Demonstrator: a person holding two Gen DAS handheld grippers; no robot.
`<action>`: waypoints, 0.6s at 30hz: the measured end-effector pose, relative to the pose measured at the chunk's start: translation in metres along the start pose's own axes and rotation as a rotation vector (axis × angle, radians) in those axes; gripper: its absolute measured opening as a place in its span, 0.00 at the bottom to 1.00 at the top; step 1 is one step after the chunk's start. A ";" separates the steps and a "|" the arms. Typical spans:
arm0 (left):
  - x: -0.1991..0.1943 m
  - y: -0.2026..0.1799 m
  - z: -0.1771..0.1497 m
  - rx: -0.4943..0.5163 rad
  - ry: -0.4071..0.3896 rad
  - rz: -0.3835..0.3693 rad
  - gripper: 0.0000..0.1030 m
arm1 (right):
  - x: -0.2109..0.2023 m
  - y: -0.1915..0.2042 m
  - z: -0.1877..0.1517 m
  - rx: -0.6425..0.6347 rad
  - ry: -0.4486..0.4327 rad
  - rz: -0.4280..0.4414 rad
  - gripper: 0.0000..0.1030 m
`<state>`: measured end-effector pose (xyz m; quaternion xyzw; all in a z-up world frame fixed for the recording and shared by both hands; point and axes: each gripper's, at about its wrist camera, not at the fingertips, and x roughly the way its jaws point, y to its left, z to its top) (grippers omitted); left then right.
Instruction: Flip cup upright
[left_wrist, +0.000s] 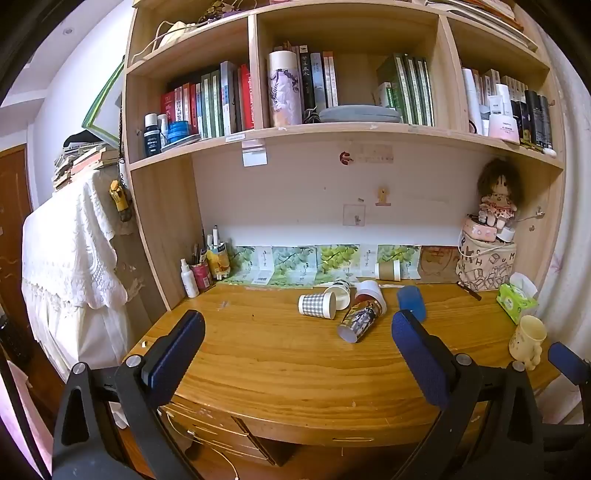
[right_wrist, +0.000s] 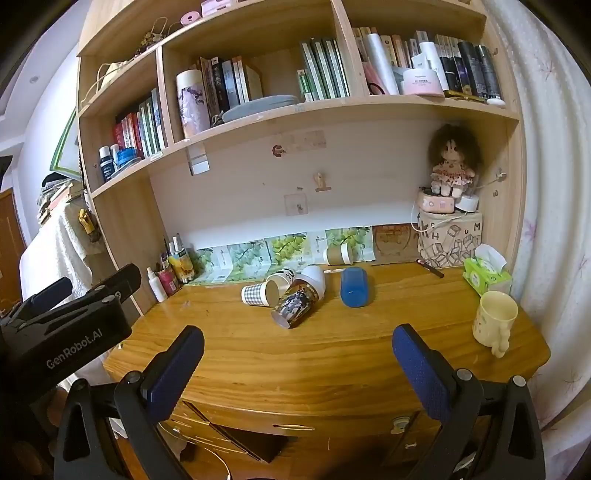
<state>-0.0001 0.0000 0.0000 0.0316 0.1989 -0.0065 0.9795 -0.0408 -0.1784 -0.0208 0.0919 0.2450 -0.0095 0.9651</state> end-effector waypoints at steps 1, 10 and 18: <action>0.000 0.000 0.000 0.000 -0.001 -0.001 0.99 | 0.000 -0.001 0.000 0.004 0.003 0.001 0.99; 0.005 -0.006 0.001 0.009 0.020 -0.024 0.99 | 0.002 -0.005 0.001 0.009 0.006 0.003 0.99; 0.008 -0.019 -0.001 0.016 0.044 -0.049 0.98 | 0.007 -0.013 -0.001 0.034 0.030 0.001 0.99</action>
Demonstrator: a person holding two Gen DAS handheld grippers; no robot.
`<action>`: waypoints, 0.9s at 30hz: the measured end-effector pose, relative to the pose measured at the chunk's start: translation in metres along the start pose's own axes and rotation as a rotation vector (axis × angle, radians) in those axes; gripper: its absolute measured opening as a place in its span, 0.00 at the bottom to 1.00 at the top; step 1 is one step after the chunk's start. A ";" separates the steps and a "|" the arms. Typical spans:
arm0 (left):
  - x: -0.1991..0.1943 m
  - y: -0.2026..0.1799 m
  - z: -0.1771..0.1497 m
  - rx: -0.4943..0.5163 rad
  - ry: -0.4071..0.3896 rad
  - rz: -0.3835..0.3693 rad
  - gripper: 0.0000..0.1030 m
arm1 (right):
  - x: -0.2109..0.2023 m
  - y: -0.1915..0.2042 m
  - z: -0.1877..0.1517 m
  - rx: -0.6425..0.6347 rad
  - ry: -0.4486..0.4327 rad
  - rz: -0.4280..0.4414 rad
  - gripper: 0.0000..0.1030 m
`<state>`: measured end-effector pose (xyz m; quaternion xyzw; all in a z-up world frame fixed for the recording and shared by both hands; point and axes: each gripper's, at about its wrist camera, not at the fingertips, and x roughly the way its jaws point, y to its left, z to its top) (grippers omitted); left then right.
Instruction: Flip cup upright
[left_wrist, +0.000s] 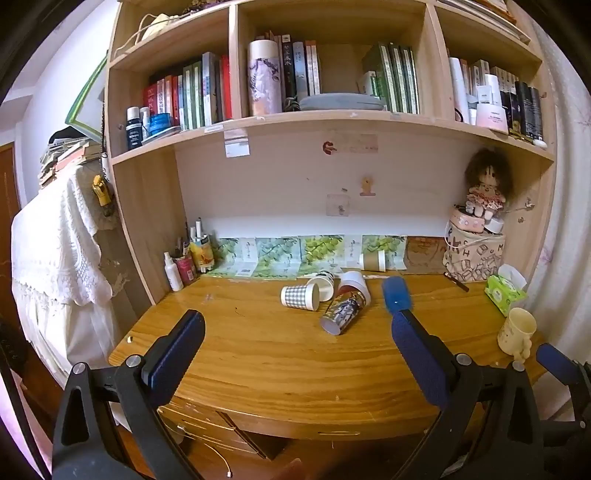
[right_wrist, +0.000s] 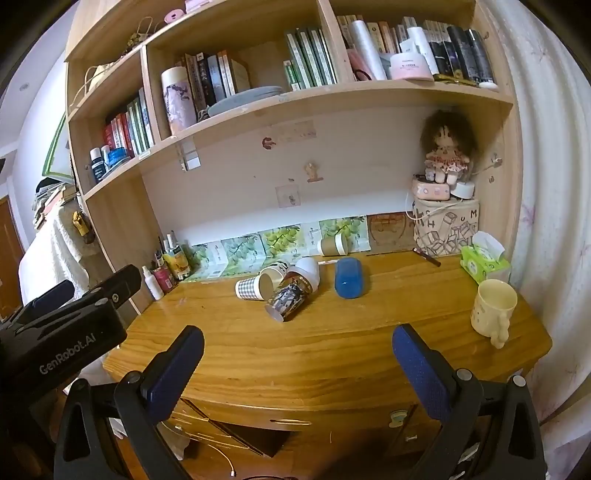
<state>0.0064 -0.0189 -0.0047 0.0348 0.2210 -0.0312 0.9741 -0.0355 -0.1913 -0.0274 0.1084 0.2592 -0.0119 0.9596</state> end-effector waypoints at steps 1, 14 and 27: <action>0.001 -0.001 0.000 0.001 0.008 -0.005 0.98 | 0.000 0.000 0.001 0.002 0.003 0.000 0.99; 0.006 -0.004 -0.002 -0.019 0.060 -0.011 0.98 | -0.001 -0.010 0.000 0.021 0.024 -0.016 0.99; 0.000 0.013 -0.003 -0.061 0.050 -0.004 0.98 | -0.012 0.009 0.005 -0.064 -0.018 -0.034 0.99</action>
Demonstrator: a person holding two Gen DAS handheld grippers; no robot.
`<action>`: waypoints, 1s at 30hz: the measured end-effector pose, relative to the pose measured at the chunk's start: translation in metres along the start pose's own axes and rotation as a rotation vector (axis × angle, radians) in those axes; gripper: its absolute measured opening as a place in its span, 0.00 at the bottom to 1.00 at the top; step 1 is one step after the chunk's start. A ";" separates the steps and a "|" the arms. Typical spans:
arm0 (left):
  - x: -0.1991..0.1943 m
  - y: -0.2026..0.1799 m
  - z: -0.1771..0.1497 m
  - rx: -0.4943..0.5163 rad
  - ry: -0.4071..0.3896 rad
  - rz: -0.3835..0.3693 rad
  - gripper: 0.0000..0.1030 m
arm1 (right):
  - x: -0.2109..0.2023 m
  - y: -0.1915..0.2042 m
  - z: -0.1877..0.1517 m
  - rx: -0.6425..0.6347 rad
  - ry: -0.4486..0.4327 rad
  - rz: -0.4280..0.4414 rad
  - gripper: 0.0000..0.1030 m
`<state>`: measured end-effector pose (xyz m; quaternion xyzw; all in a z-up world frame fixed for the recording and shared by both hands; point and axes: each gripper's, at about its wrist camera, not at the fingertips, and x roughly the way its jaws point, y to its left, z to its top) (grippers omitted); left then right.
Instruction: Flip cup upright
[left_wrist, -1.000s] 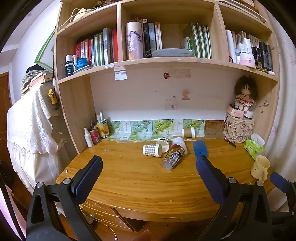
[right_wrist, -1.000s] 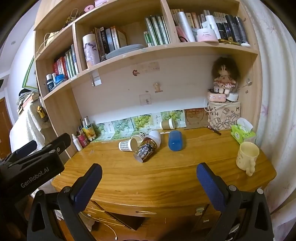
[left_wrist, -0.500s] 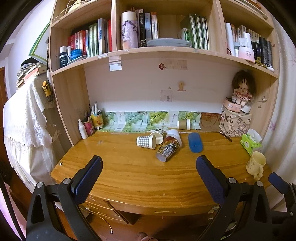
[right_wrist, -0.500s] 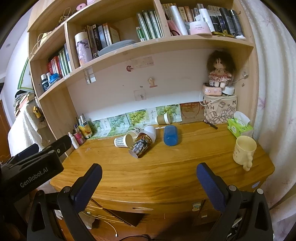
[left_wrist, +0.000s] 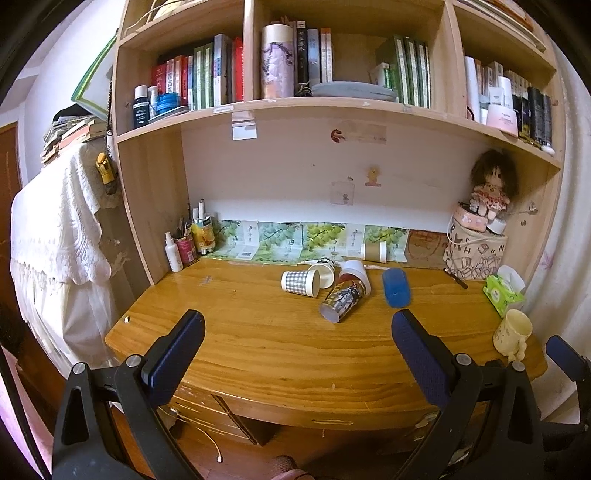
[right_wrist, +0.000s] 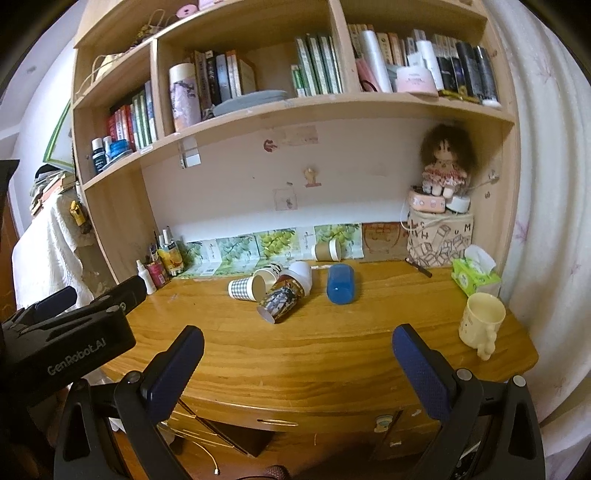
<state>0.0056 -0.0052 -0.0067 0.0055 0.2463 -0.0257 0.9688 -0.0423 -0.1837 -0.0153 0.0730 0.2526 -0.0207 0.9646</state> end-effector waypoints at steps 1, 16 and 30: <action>0.000 0.001 0.000 -0.005 -0.001 -0.003 0.98 | -0.001 0.002 0.001 -0.009 -0.005 -0.003 0.99; 0.001 0.007 0.001 -0.017 0.011 -0.034 0.98 | -0.012 0.014 0.004 -0.052 -0.037 -0.045 0.99; 0.027 -0.003 -0.003 0.009 0.121 -0.078 0.98 | -0.005 -0.003 0.005 -0.015 0.004 -0.062 0.99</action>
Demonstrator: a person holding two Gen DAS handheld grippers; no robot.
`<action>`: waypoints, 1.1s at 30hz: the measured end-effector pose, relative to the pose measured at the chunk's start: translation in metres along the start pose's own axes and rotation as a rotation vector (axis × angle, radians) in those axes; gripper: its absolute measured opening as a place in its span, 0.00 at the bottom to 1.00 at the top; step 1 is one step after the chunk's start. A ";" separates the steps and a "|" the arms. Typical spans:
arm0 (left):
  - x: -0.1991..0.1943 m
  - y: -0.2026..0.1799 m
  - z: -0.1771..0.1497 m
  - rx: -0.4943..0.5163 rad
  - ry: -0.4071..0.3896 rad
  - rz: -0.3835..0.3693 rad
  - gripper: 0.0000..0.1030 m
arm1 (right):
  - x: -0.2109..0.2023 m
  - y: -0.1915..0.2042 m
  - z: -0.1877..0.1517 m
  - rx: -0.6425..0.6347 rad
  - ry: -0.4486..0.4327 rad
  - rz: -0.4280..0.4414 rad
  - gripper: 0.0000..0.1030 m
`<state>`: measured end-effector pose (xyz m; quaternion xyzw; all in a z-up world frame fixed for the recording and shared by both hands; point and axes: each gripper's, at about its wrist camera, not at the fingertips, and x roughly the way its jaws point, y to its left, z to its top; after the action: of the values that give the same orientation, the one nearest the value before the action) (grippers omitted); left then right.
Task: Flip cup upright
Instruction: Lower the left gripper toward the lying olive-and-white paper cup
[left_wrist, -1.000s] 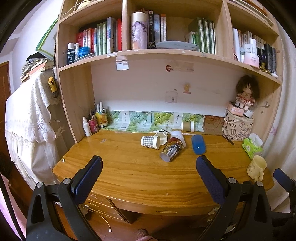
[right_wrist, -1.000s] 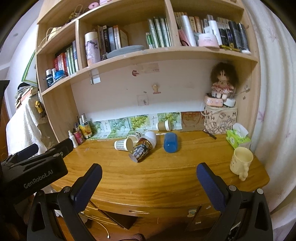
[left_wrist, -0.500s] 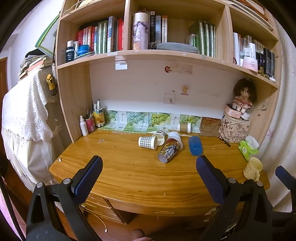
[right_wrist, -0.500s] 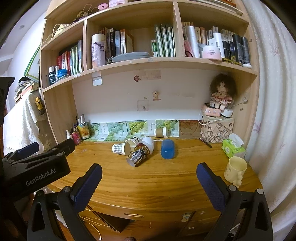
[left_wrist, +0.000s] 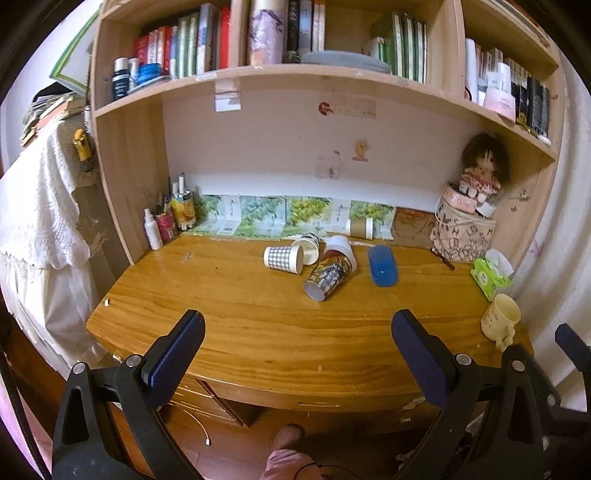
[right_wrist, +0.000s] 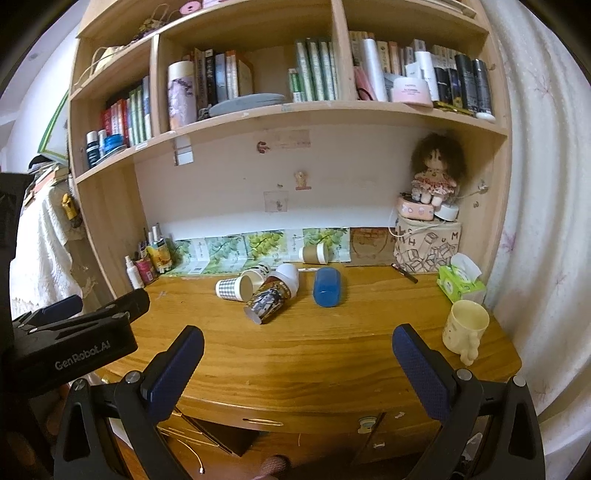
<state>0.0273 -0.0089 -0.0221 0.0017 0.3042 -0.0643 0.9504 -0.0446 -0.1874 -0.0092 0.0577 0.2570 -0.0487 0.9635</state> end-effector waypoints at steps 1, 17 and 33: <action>0.004 -0.002 0.000 0.010 0.014 -0.009 0.98 | 0.002 -0.002 0.000 0.008 0.001 -0.003 0.99; 0.081 -0.006 0.028 0.029 0.217 -0.218 0.98 | 0.065 -0.071 -0.001 0.387 0.158 0.068 0.99; 0.198 -0.043 0.109 0.323 0.270 -0.237 0.98 | 0.203 -0.114 0.021 0.719 0.402 0.204 0.99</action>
<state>0.2445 -0.0802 -0.0467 0.1267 0.4125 -0.2224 0.8743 0.1271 -0.3159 -0.1025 0.4236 0.3993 -0.0275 0.8127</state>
